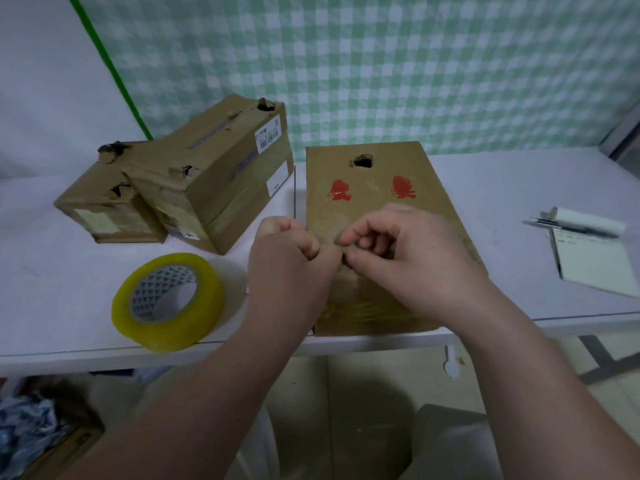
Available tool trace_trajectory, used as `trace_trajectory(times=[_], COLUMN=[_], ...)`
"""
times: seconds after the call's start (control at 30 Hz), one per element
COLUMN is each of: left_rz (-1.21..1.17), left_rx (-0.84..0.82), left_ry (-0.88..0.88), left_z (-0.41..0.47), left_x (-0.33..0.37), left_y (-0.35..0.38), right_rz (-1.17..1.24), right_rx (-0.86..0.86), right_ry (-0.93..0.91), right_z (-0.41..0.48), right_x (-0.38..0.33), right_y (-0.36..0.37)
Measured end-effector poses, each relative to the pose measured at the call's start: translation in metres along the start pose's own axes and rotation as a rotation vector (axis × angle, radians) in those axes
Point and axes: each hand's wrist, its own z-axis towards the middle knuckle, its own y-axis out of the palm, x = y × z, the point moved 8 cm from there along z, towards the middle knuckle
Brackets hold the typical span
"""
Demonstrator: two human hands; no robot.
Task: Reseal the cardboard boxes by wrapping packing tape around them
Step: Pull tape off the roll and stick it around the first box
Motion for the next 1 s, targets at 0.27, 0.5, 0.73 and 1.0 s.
trace_trajectory(times=[0.27, 0.5, 0.73, 1.0], left_rz=[-0.221, -0.339, -0.168, -0.175], left_rx=[-0.139, -0.185, -0.207, -0.261], left_ry=[0.03, 0.078, 0.393, 0.398], left_z=[-0.005, -0.006, -0.01, -0.003], left_x=[-0.004, -0.005, 0.006, 0.009], left_y=[-0.013, -0.025, -0.026, -0.023], right_rz=[-0.002, -0.005, 0.015, 0.012], right_rx=[0.024, -0.001, -0.034, -0.033], right_ry=[0.033, 0.016, -0.022, -0.036], right_z=[0.002, 0.003, 0.004, 0.005], right_x=[0.0, -0.002, -0.003, -0.003], right_y=[0.001, 0.002, 0.004, 0.004])
